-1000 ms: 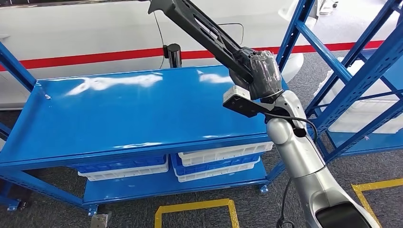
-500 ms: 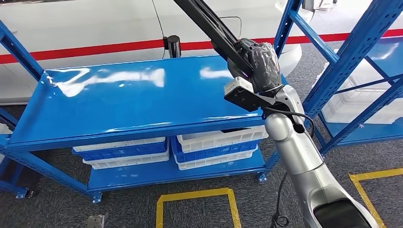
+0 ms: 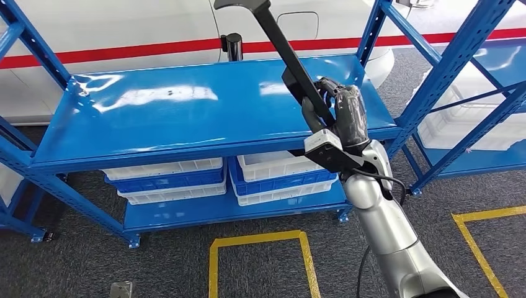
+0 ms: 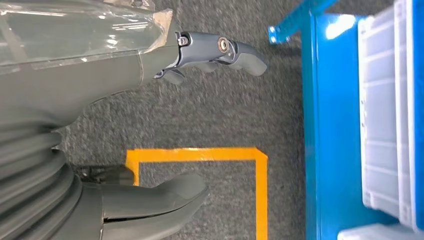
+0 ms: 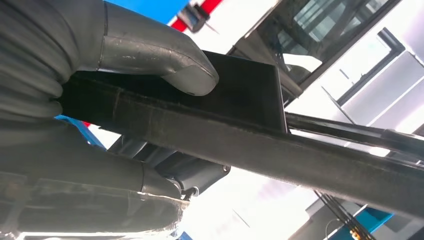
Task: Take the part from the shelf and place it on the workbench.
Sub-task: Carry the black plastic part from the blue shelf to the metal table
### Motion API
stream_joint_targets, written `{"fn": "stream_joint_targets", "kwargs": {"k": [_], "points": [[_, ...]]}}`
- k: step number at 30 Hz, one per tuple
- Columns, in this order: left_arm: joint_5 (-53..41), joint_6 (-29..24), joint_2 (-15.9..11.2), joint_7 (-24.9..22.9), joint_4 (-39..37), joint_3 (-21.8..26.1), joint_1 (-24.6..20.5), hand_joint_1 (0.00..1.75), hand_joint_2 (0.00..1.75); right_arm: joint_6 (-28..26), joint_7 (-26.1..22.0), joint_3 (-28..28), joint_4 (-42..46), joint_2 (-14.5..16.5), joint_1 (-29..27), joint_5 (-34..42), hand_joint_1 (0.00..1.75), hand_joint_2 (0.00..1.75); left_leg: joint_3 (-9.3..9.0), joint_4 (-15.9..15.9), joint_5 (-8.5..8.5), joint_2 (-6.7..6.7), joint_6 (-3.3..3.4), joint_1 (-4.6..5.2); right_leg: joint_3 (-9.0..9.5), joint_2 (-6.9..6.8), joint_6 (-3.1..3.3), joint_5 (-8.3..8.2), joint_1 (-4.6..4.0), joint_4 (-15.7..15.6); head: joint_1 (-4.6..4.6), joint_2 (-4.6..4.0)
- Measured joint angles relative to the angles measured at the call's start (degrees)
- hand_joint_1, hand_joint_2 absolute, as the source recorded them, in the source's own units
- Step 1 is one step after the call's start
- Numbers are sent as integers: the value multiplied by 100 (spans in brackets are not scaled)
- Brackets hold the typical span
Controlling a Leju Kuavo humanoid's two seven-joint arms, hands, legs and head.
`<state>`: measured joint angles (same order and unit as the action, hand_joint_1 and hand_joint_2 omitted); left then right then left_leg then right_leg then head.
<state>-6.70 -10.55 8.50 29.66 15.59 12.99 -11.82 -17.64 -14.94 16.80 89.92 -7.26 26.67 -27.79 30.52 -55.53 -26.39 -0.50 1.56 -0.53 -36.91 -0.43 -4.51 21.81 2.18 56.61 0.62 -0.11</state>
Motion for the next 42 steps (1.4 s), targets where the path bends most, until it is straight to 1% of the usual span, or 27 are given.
{"fn": "stream_joint_targets", "kwargs": {"k": [1, 3, 4, 6, 7, 9, 11, 13, 15, 17, 19, 20, 21, 22, 24, 26, 27, 29, 31, 32, 34, 35, 36, 37, 39, 40, 42], "points": [[15, -12, 0, 3, 1, 18, -1, 0, 175, -7, -18, -20, 2, 5, -52, 14, 175, 175, 39, 48, 74, 18, 72, -4, -91, 6, 30, 168, -16, 193, -15, 0], [30, -26, 0, 6, 1, 50, 1, 0, 175, -19, -34, -55, 3, 18, -128, 30, 175, 175, 152, 66, 188, 44, 149, -3, -340, 16, 118, 660, -26, 932, -42, 0], [33, -27, 4, 6, 0, 60, 3, 0, 175, -22, -39, -74, 6, 22, -166, 33, 175, 175, 216, 64, 238, 52, 161, 1, -434, 20, 119, 835, -31, 1326, -50, 0], [32, -27, 18, 5, -1, 69, 6, 0, 175, -26, -42, -107, 17, 27, -228, 31, 175, 175, 351, 55, 342, 60, 150, 7, -390, 27, 36, 885, -43, 1674, -54, 0], [31, -27, 26, 4, -1, 75, 6, 0, 175, -26, -43, -117, 29, 28, -243, 25, 175, 175, 418, 44, 388, 61, 136, 6, -207, 28, -23, 777, -41, 1521, -55, 0], [24, -25, 35, 1, -1, 89, 6, 0, 175, -26, -42, -136, 70, 31, -249, 0, 175, 175, 546, -4, 468, 60, 88, 7, 383, 27, -81, 606, -33, 743, -55, 0], [7, -20, 42, -4, 0, 94, 5, 0, 175, -27, -36, -162, 121, 25, -250, -33, 175, 175, 637, -49, 544, 57, 26, 22, 834, 42, -17, 661, -74, 45, -51, 0], [-10, -19, 45, -12, -1, 96, 6, 0, 175, -31, -25, -201, 144, 11, -256, -56, 175, 175, 678, -58, 628, 50, -32, 36, 895, 56, 75, 712, -121, -117, -39, 0], [-24, -24, 43, -20, -2, 102, 11, 0, 175, -40, -8, -239, 146, -1, -257, -110, 175, 175, 734, -104, 575, 40, -91, 23, 809, 45, 189, 635, -67, -84, -22, 0], [-33, -27, 40, -27, -3, 110, 14, 0, 175, -55, 11, -260, 146, -10, -254, -203, 175, 175, 862, -471, 131, 36, -146, -1, 699, 32, 331, 525, -27, -82, -3, 0], [-39, -28, 42, -38, -3, 114, 13, 0, 175, -70, 19, -272, 148, -20, -255, -275, 175, 175, 1038, -1232, -455, 35, -184, -10, 558, 26, 402, 416, -55, -65, 13, 0], [-42, -29, 44, -45, -3, 115, 12, 0, 175, -77, 21, -277, 148, -24, -258, -296, 175, 175, 1092, -1585, -608, 36, -198, -13, 483, 26, 406, 364, -65, -50, 16, 0], [-44, -31, 47, -54, -3, 115, 10, 0, 175, -82, 23, -283, 149, -27, -260, -309, 175, 175, 1080, -1793, -630, 36, -205, -15, 406, 25, 399, 317, -72, -32, 16, 0], [-44, -33, 50, -60, -3, 116, 7, 0, 175, -85, 25, -291, 149, -29, -263, -317, 175, 175, 976, -1807, -539, 36, -203, -18, 329, 25, 387, 273, -75, -10, 16, 0], [-42, -37, 52, -66, -2, 117, -9, 0, 175, -87, 27, -314, 149, -32, -265, -331, 175, 175, 504, -1275, -263, 34, -165, -20, 202, 27, 349, 197, -73, 30, 16, 0], [-35, -41, 50, -66, 4, 122, -40, 0, 175, -87, 13, -344, 148, -34, -265, -333, 175, 175, -20, -510, -231, 27, -97, 2, 123, 22, 289, 122, -86, 52, 11, 0], [-22, -43, 49, -65, 6, 130, -54, 0, 175, -87, -16, -360, 145, -36, -268, -303, 175, 175, -159, -268, -273, 22, -65, 22, 98, 14, 247, 77, -86, 50, 7, 0], [5, -45, 52, -65, 8, 157, -59, 0, 175, -87, -101, -382, 126, -32, -285, -186, 175, 175, -187, -114, -266, 19, 7, 60, 65, 0, 156, -20, -80, 23, 1, 0], [24, -36, 58, -66, 6, 193, -50, 0, 175, -88, -188, -403, 74, -23, -322, -62, 175, 175, -113, -66, -128, 44, 96, 57, -11, 4, 125, 65, -81, 89, -3, 0], [28, -31, 63, -66, 5, 209, -49, 0, 175, -97, -223, -414, 34, -20, -342, -18, 175, 175, -57, -38, -49, 57, 139, 46, -85, 10, 149, 236, -91, 256, -15, 0], [29, -27, 71, -66, 5, 226, -47, 0, 175, -138, -274, -426, -71, -11, -387, 33, 175, 175, 103, -37, 86, 65, 188, 42, -309, 15, 221, 730, -89, 941, -36, 0], [28, -27, 76, -66, 5, 231, -44, 0, 175, -163, -291, -423, -130, -3, -416, 47, 175, 175, 194, -42, 155, 66, 193, 43, -405, 16, 221, 910, -87, 1341, -40, 0], [26, -26, 81, -66, 5, 233, -40, 0, 175, -181, -303, -418, -183, 8, -446, 55, 175, 175, 290, -47, 227, 67, 188, 44, -444, 16, 187, 984, -82, 1644, -41, 0], [25, -26, 86, -66, 4, 235, -37, 0, 175, -192, -308, -412, -231, 24, -472, 57, 175, 175, 391, -57, 298, 70, 174, 41, -386, 16, 122, 939, -73, 1760, -42, 0], [22, -22, 95, -66, 4, 239, -37, 0, 175, -202, -311, -403, -302, 61, -495, 55, 175, 175, 578, -98, 420, 72, 127, 31, 49, 15, -13, 687, -41, 1343, -43, 0], [18, -21, 96, -66, 7, 241, -39, 0, 175, -205, -311, -400, -329, 81, -497, 50, 175, 175, 664, -132, 470, 71, 95, 34, 379, 16, -38, 647, -35, 913, -46, 0], [7, -22, 94, -66, 12, 246, -48, 0, 175, -206, -311, -399, -361, 114, -510, 38, 175, 175, 778, -179, 578, 66, 30, 45, 846, 32, 28, 757, -77, 179, -48, 0]]}}
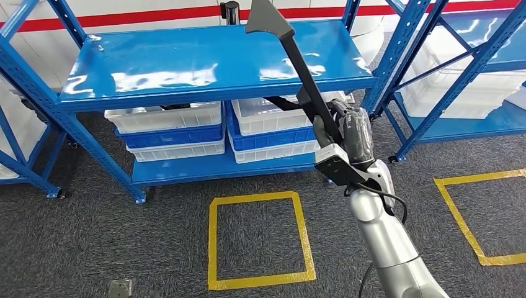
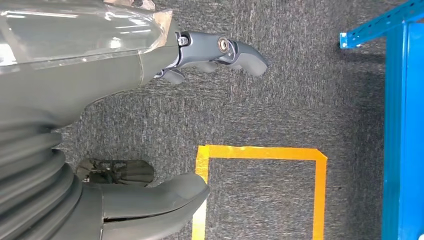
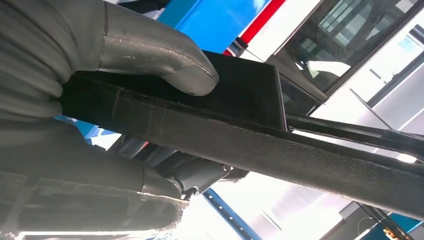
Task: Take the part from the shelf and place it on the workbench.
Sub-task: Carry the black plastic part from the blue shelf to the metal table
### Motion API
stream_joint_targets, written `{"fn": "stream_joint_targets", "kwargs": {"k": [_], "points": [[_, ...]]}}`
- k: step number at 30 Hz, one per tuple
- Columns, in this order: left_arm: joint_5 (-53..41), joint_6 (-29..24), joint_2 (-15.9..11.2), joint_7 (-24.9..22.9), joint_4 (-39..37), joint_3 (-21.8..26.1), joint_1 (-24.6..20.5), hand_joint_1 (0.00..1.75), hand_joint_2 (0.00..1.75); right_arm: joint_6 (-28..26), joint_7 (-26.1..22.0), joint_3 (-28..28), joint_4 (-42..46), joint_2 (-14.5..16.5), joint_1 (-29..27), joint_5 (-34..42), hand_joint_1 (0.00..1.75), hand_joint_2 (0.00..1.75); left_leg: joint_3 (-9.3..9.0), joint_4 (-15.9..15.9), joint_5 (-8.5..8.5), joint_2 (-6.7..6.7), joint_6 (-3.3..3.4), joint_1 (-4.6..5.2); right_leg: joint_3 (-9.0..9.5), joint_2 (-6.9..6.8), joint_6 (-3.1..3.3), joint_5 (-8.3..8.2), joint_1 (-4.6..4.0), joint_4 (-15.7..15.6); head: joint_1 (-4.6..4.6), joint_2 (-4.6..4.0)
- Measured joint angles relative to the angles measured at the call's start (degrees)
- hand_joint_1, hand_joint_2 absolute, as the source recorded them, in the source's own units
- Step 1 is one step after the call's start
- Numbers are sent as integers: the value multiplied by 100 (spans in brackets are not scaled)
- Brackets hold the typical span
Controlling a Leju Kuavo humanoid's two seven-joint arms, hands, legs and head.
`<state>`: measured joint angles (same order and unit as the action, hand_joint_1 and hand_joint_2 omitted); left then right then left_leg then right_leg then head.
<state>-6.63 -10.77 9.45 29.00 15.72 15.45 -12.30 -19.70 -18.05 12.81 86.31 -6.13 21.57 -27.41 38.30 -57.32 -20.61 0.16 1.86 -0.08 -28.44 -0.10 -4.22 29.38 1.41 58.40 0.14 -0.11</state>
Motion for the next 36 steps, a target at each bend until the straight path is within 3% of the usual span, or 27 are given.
{"fn": "stream_joint_targets", "kwargs": {"k": [1, 3, 4, 5, 7, 8, 9, 10, 11, 13, 15, 16, 18, 19, 21, 23, 24, 25, 26, 27, 28, 29, 31, 32, 34, 35, 36], "points": [[-4, -2, -2, 0, 3, 3, -4, 0, 175, 2, 1, -1, -15, 12, -11, -1, 175, 175, 34, -3, 57, -3, -28, 6, 82, 8, 52, 66, -34, -165, -1, 0], [-7, -4, -10, 0, 3, 9, -7, 0, 175, 8, 2, -2, -56, 32, -36, 7, 175, 175, 83, -4, 117, -10, -84, -9, 11, 3, 161, 23, -29, -177, 5, 0], [-7, -4, -17, 0, 3, 13, -4, 0, 175, 11, 2, -2, -78, 40, -41, 12, 175, 175, 125, -70, 6, -12, -115, -25, -39, -6, 235, -30, -11, -165, 11, 0], [-7, -4, -23, 0, 2, 18, -2, 0, 175, 16, 2, -3, -96, 48, -42, 17, 175, 175, 182, -227, -216, -14, -146, -40, -98, -16, 310, -95, 7, -165, 19, 0], [-4, -4, -29, 2, 2, 30, -5, 0, 175, 44, -7, -4, -131, 62, -35, 47, 175, 175, 332, -853, -846, -18, -194, -58, -241, -26, 408, -235, 5, -162, 31, 0], [-1, -5, -32, 8, 2, 35, -7, 0, 175, 69, -21, -4, -151, 71, -30, 77, 175, 175, 398, -1237, -1070, -20, -212, -60, -324, -27, 421, -305, -7, -158, 32, 0], [10, -7, -36, 19, 2, 42, -8, 0, 175, 98, -48, -4, -180, 82, -24, 117, 175, 175, 429, -1560, -1152, -22, -222, -61, -414, -27, 421, -376, -17, -152, 33, 0], [32, -8, -43, 39, 3, 54, -9, 0, 175, 131, -89, -4, -218, 95, -10, 173, 175, 175, 396, -1744, -1092, -22, -224, -62, -507, -26, 415, -446, -25, -144, 34, 0], [60, -8, -51, 68, 4, 75, -9, 0, 175, 168, -138, -3, -261, 109, 16, 238, 175, 175, 272, -1736, -938, -22, -213, -62, -602, -24, 403, -514, -30, -135, 34, 0], [128, 1, -74, 132, 16, 128, -13, 0, 175, 239, -234, -2, -353, 144, 105, 367, 175, 175, -273, -1166, -724, -30, -156, -55, -759, -17, 368, -641, -36, -115, 37, 0], [179, 19, -101, 189, 38, 176, -24, 0, 175, 292, -291, 1, -442, 176, 239, 439, 175, 175, -883, -332, -865, -36, -93, -26, -837, -21, 301, -751, -46, -109, 33, 0], [204, 30, -112, 213, 47, 204, -26, 0, 175, 314, -305, 7, -496, 197, 320, 456, 175, 175, -1042, -74, -952, -38, -62, -2, -855, -30, 257, -810, -40, -123, 33, 0], [242, 51, -115, 249, 49, 266, -6, 0, 175, 339, -320, 23, -603, 233, 467, 469, 175, 175, -1044, 95, -899, -25, 8, 16, -884, -42, 173, -923, -33, -169, 31, 0], [256, 61, -115, 266, 47, 289, 14, 0, 175, 345, -323, 32, -647, 247, 517, 473, 175, 175, -997, 129, -811, -15, 55, 13, -921, -39, 159, -892, -38, -149, 32, 0], [263, 75, -111, 295, 44, 314, 47, 0, 175, 346, -327, 42, -708, 251, 578, 476, 175, 175, -850, 189, -612, 6, 137, -14, -1077, -27, 211, -522, -53, 181, 6, 0], [266, 80, -111, 318, 44, 340, 72, 0, 175, 346, -327, 51, -761, 250, 611, 480, 175, 175, -643, 184, -438, 6, 163, -7, -1259, -20, 267, 8, -43, 912, -20, 0], [269, 80, -109, 327, 43, 356, 89, 0, 175, 346, -326, 55, -783, 249, 615, 480, 175, 175, -534, 179, -353, 7, 152, -7, -1300, -20, 243, 136, -37, 1278, -25, 0], [276, 80, -108, 335, 43, 374, 106, 0, 175, 346, -326, 60, -805, 248, 617, 481, 175, 175, -422, 172, -268, 12, 140, -9, -1284, -20, 182, 133, -30, 1529, -28, 0], [285, 80, -106, 340, 42, 391, 122, 0, 175, 346, -326, 65, -823, 248, 621, 482, 175, 175, -312, 162, -188, 18, 123, -12, -1187, -20, 102, 23, -22, 1602, -33, 0], [297, 80, -104, 348, 42, 405, 135, 0, 175, 348, -326, 71, -839, 248, 631, 482, 175, 175, -207, 144, -116, 23, 100, -16, -994, -20, 32, -118, -11, 1467, -32, 0], [312, 80, -105, 357, 42, 419, 143, 0, 175, 352, -326, 76, -856, 248, 655, 484, 175, 175, -111, 113, -51, 26, 71, -17, -702, -20, -8, -190, 5, 1143, -35, 0], [330, 80, -107, 372, 42, 436, 148, 0, 175, 360, -327, 86, -872, 251, 693, 484, 175, 175, -23, 72, 4, 27, 37, -11, -344, -14, -3, -138, -7, 681, -42, 0], [369, 81, -113, 410, 42, 466, 157, 0, 175, 389, -336, 108, -908, 259, 786, 491, 175, 175, 84, 20, 116, 30, -27, 16, 105, 3, 96, 81, -45, -24, -43, 0], [393, 85, -116, 434, 41, 487, 169, 0, 175, 407, -345, 122, -940, 265, 831, 501, 175, 175, 112, 20, 176, 32, -52, 21, 163, 10, 156, 143, -75, -171, -38, 0], [436, 94, -127, 481, 38, 538, 222, 0, 175, 450, -363, 146, -1039, 276, 918, 533, 175, 175, 164, 9, 202, 29, -101, -8, 61, -1, 280, 59, -44, -163, -28, 0], [457, 97, -133, 500, 36, 559, 255, 0, 175, 466, -373, 158, -1094, 285, 966, 551, 175, 175, 215, -86, 52, 21, -129, -29, 10, -10, 353, -7, -29, -154, -25, 0], [468, 99, -137, 513, 34, 572, 282, 0, 175, 478, -380, 167, -1139, 295, 1016, 564, 175, 175, 289, -299, -219, 11, -159, -45, -55, -18, 412, -88, -15, -152, -21, 0]]}}
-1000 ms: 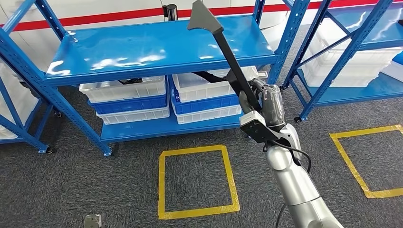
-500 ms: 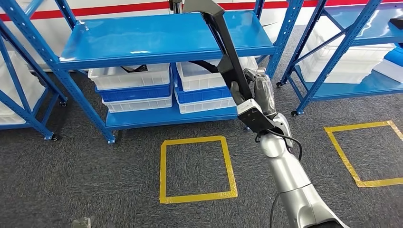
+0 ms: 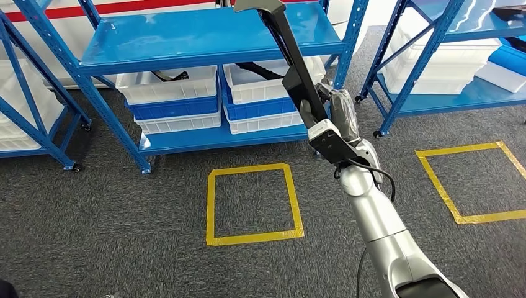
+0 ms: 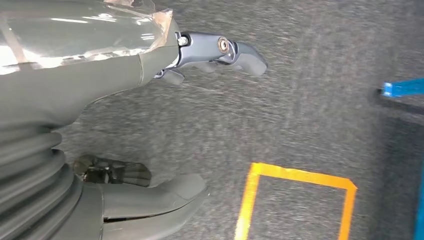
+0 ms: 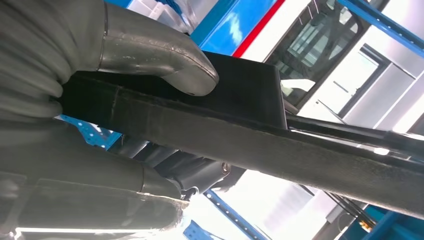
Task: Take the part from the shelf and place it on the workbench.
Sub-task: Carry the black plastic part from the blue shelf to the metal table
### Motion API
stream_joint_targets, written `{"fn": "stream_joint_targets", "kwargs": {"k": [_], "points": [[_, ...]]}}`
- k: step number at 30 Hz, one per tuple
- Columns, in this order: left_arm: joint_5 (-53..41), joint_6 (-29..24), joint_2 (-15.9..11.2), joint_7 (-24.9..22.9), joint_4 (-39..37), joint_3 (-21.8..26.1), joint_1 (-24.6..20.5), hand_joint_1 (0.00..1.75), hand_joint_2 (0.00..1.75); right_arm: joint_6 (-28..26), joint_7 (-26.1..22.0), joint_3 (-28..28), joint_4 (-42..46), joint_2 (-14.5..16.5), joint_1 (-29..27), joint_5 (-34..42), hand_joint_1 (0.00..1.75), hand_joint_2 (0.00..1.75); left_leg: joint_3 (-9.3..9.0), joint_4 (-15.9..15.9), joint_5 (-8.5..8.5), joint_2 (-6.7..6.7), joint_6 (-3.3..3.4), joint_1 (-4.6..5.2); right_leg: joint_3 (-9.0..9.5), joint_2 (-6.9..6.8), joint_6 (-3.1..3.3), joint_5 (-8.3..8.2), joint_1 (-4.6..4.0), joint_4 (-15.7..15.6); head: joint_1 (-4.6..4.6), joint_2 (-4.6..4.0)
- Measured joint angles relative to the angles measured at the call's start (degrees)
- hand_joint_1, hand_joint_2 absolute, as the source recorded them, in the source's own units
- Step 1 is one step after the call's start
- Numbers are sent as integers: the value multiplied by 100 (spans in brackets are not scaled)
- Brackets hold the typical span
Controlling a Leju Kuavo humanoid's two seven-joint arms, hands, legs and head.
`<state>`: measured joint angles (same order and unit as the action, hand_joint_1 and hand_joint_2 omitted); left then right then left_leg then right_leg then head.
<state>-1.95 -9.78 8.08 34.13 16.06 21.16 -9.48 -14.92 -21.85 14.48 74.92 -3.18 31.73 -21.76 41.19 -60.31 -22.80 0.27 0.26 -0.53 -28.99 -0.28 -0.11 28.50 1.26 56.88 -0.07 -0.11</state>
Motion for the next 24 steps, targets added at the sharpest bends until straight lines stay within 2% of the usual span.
{"fn": "stream_joint_targets", "kwargs": {"k": [2, 3, 4, 5, 6, 7, 9, 10, 11, 13, 14, 15, 17, 18, 19, 20, 21, 22, 23, 24], "points": [[9, 3, -2, 8, -2, 14, 25, 0, 175, 8, -12, 19, -70, 18, 87, 15, 175, 175, 177, -730, -650, -17, -51, -11, -163, -5, 57, -157, -19, 12, 7, 0], [9, 4, -3, 9, -2, 23, 29, 0, 175, 8, -19, 29, -101, 23, 114, 22, 175, 175, 240, -1115, -834, -20, -68, -12, -254, -6, 55, -228, -29, 20, 9, 0], [10, 4, -3, 11, -2, 33, 33, 0, 175, 8, -28, 40, -135, 26, 130, 32, 175, 175, 245, -1382, -866, -19, -76, -12, -343, -8, 50, -290, -37, 30, 9, 0], [11, 3, -4, 14, -2, 44, 38, 0, 175, 6, -40, 50, -168, 28, 143, 44, 175, 175, 170, -1467, -782, -19, -73, -12, -431, -10, 40, -346, -42, 46, 9, 0], [12, 2, -4, 16, -2, 54, 42, 0, 175, 2, -54, 63, -202, 30, 161, 55, 175, 175, -9, -1348, -638, -19, -59, -12, -520, -11, 26, -399, -43, 67, 12, 0], [13, 1, -5, 19, -2, 65, 41, 0, 175, -7, -67, 74, -236, 33, 188, 63, 175, 175, -287, -1042, -516, -24, -34, -11, -596, -11, 9, -449, -45, 89, 14, 0], [13, 1, -15, 22, 2, 81, 26, 0, 175, -32, -86, 92, -292, 38, 260, 67, 175, 175, -897, -218, -529, -41, 39, 6, -701, -9, -46, -546, -59, 114, 11, 0], [13, 1, -19, 23, 3, 87, 19, 0, 175, -44, -93, 98, -313, 40, 299, 67, 175, 175, -1081, 68, -590, -51, 76, 24, -724, -12, -83, -597, -61, 110, 5, 0], [12, 1, -22, 24, 4, 91, 16, 0, 175, -53, -98, 105, -332, 44, 333, 68, 175, 175, -1157, 224, -634, -54, 110, 46, -739, -17, -126, -650, -58, 95, 3, 0], [12, 1, -14, 25, 3, 101, 17, 0, 175, -61, -103, 117, -365, 45, 377, 68, 175, 175, -1117, 307, -527, -35, 181, 60, -764, -21, -207, -732, -50, 65, 2, 0], [13, 1, -10, 25, 3, 106, 16, 0, 175, -64, -104, 122, -384, 43, 391, 69, 175, 175, -1073, 348, -440, -22, 221, 51, -815, -15, -214, -664, -55, 116, 0, 0], [13, 1, -6, 25, 3, 111, 13, 0, 175, -68, -105, 126, -403, 37, 402, 69, 175, 175, -1008, 389, -341, -7, 255, 36, -895, -8, -195, -495, -62, 269, -13, 0], [12, 1, -2, 25, 3, 121, 8, 0, 175, -85, -108, 131, -439, 30, 421, 69, 175, 175, -821, 419, -163, 7, 293, 21, -1099, 2, -126, 41, -59, 897, -35, 0], [12, 8, -1, 28, 3, 126, 7, 0, 175, -96, -110, 132, -455, 27, 425, 66, 175, 175, -717, 418, -89, 11, 292, 21, -1175, 2, -127, 240, -52, 1283, -42, 0], [13, 16, 1, 32, 3, 129, 8, 0, 175, -107, -110, 133, -472, 23, 425, 63, 175, 175, -613, 416, -14, 14, 285, 21, -1206, 2, -172, 295, -44, 1606, -43, 0], [16, 24, 2, 37, 3, 132, 8, 0, 175, -118, -111, 134, -490, 16, 425, 61, 175, 175, -509, 413, 60, 17, 271, 20, -1181, 2, -247, 214, -39, 1804, -42, 0], [21, 31, 3, 42, 3, 134, 8, 0, 175, -125, -113, 135, -508, 8, 428, 60, 175, 175, -408, 410, 132, 19, 253, 19, -1080, 2, -332, 41, -34, 1831, -42, 0], [25, 33, 5, 44, 3, 136, 8, 0, 175, -130, -114, 136, -523, 1, 434, 58, 175, 175, -318, 404, 207, 22, 231, 18, -890, 2, -395, -125, -27, 1671, -42, 0], [31, 38, 4, 46, 3, 137, 7, 0, 175, -134, -116, 138, -534, -4, 445, 58, 175, 175, -243, 392, 270, 24, 204, 26, -592, 1, -408, -168, -22, 1329, -43, 0], [34, 52, 3, 47, 4, 138, 6, 0, 175, -137, -119, 140, -540, -6, 463, 58, 175, 175, -185, 372, 326, 24, 174, 40, -252, 7, -373, -70, -34, 851, -43, 0]]}}
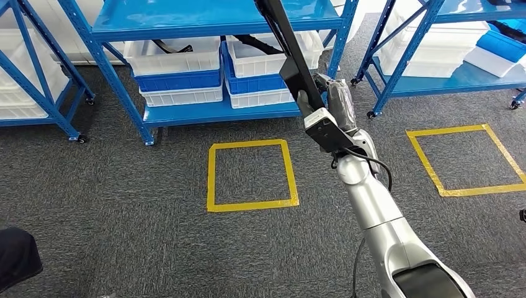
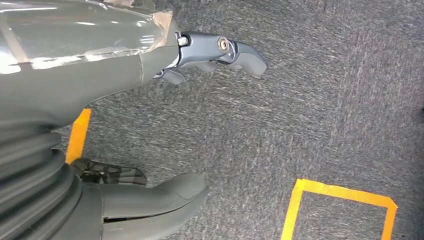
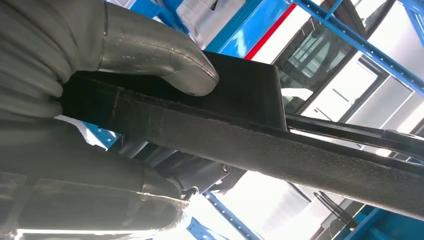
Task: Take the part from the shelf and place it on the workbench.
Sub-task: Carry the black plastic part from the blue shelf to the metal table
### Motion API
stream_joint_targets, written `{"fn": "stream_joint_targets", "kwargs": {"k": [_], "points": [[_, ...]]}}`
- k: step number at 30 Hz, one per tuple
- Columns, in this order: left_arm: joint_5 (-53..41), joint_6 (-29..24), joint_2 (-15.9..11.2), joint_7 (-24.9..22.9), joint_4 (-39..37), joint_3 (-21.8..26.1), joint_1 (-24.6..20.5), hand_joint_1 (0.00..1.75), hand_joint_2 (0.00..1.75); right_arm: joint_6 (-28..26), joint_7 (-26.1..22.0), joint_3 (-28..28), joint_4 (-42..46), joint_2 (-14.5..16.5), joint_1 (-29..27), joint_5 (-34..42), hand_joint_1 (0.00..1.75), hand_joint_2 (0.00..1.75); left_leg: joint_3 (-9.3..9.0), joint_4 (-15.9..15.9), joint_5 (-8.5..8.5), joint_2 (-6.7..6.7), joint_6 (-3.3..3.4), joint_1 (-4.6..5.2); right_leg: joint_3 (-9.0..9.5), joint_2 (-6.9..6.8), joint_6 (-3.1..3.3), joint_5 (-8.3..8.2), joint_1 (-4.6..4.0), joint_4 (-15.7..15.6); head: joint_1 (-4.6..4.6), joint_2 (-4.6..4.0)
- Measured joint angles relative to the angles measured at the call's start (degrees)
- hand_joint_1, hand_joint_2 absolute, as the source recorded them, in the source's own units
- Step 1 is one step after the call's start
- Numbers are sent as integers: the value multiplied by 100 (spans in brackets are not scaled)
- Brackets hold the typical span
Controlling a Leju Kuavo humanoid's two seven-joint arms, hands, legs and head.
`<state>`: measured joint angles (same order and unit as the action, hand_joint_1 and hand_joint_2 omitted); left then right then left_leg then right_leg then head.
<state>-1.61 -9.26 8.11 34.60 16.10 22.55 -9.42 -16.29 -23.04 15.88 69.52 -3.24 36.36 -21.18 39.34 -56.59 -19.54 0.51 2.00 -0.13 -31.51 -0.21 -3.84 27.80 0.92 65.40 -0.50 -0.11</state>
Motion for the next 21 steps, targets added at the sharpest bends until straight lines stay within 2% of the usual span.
{"fn": "stream_joint_targets", "kwargs": {"k": [1, 2, 3, 4, 5, 6, 7, 9, 10, 11, 12, 14, 15, 16, 17, 21], "points": [[2, 20, -3, 2, 1, 1, -6, 0, 175, -4, -4, 4, -6, -1, 24, 1, 175, 175, 41, -19, 56, 1, -30, 17, 268, 6, 64, 162, -10, -423, 4, 0], [4, 43, -8, 3, 1, 1, -12, 0, 175, -9, -8, 7, -11, -2, 45, 3, 175, 175, 68, -28, 109, 2, -55, 29, 444, 13, 128, 313, -22, -734, 10, 0], [4, 66, -11, 4, 1, 1, -16, 0, 175, -15, -11, 11, -20, -2, 59, 5, 175, 175, 86, -29, 161, 4, -81, 25, 499, 19, 187, 390, -29, -892, 18, 0], [4, 85, -16, 6, 1, 1, -17, 0, 175, -22, -13, 14, -32, -6, 68, 7, 175, 175, 106, -29, 192, 4, -108, 5, 473, 16, 238, 379, -9, -899, 23, 0], [7, 108, -21, 7, 1, 2, -11, 0, 175, -28, -13, 14, -43, -10, 71, 9, 175, 175, 135, -75, 131, -1, -137, -19, 463, 10, 295, 341, 4, -894, 25, 0], [9, 127, -22, 9, 1, 2, -4, 0, 175, -37, -13, 15, -52, -13, 74, 13, 175, 175, 190, -211, -28, -7, -169, -40, 448, 4, 356, 297, 16, -892, 27, 0], [11, 144, -22, 11, 1, 2, 1, 0, 175, -48, -13, 16, -57, -16, 79, 17, 175, 175, 279, -468, -272, -15, -199, -54, 422, -2, 405, 248, 19, -891, 27, 0], [12, 167, -20, 13, 1, 1, 6, 0, 175, -79, -1, 18, -58, -18, 73, 26, 175, 175, 509, -1208, -762, -27, -243, -59, 343, -4, 447, 164, 1, -884, 31, 0], [11, 175, -21, 13, 1, 1, 8, 0, 175, -96, 10, 18, -57, -21, 55, 29, 175, 175, 583, -1518, -880, -31, -254, -61, 303, -2, 445, 131, -8, -880, 31, 0], [11, 181, -23, 13, 1, 1, 10, 0, 175, -110, 23, 19, -56, -27, 30, 31, 175, 175, 567, -1648, -886, -33, -253, -61, 271, 0, 438, 107, -16, -876, 32, 0], [10, 187, -25, 13, 1, 1, 13, 0, 175, -120, 34, 21, -54, -34, 4, 32, 175, 175, 437, -1559, -803, -35, -238, -60, 249, 3, 428, 90, -23, -873, 33, 0], [5, 196, -33, 13, 1, 1, 10, 0, 175, -128, 42, 26, -39, -44, -27, 33, 175, 175, -78, -852, -566, -55, -167, -51, 235, 4, 410, 74, -30, -869, 35, 0], [2, 199, -39, 14, 1, 1, 6, 0, 175, -133, 42, 28, -27, -47, -26, 33, 175, 175, -314, -495, -500, -66, -127, -36, 222, 4, 395, 65, -37, -868, 33, 0], [-3, 202, -46, 15, 1, 0, 4, 0, 175, -138, 43, 31, -16, -48, -23, 33, 175, 175, -463, -251, -481, -76, -92, -17, 208, 2, 373, 53, -38, -868, 34, 0], [-4, 202, -53, 16, 1, -1, 3, 0, 175, -143, 43, 36, -7, -49, -22, 33, 175, 175, -524, -134, -501, -82, -68, 5, 190, 1, 350, 40, -37, -870, 34, 0], [-5, 203, -60, 17, 1, 1, 2, 0, 175, -150, 48, 58, 17, -69, -40, 33, 175, 175, -505, -58, -464, -69, -93, 55, 123, 2, 294, 27, -84, -844, 34, 0]]}}
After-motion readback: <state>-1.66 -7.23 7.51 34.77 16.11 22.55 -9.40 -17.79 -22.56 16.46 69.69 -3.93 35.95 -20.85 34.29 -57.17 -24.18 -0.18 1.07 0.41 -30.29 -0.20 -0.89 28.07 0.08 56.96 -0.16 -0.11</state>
